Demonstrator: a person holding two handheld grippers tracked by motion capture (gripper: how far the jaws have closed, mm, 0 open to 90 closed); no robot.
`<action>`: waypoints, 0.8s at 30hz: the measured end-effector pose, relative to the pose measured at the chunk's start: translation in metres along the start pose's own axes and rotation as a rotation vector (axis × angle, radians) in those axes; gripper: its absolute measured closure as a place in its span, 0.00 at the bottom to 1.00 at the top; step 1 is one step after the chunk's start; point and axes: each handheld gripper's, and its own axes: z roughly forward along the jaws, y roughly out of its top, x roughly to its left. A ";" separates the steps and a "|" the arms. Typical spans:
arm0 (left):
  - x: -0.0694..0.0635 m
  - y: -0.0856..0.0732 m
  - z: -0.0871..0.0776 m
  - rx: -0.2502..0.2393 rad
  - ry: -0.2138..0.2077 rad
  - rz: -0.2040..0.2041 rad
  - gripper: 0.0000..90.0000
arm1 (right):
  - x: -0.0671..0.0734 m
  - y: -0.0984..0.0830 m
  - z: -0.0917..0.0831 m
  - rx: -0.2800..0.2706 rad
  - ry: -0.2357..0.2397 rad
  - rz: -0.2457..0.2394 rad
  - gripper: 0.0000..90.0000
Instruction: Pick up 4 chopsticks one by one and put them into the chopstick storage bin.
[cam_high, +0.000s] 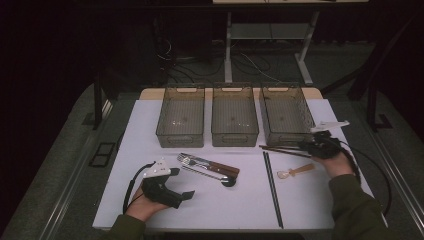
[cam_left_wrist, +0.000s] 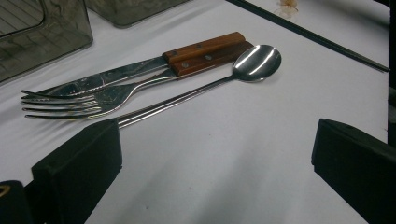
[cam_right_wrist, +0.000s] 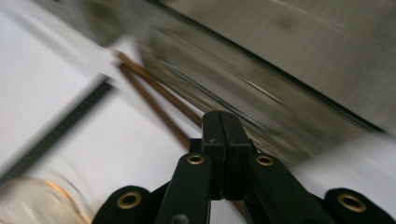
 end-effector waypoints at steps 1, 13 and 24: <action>0.000 0.000 0.000 0.002 -0.001 0.001 0.01 | -0.008 -0.005 -0.005 -0.006 -0.012 0.022 1.00; 0.000 0.000 0.001 0.002 -0.004 -0.003 0.01 | -0.056 -0.047 -0.020 0.090 -0.127 0.105 1.00; 0.000 0.000 0.000 0.001 -0.004 -0.002 0.01 | -0.057 -0.057 -0.024 0.111 -0.126 0.118 1.00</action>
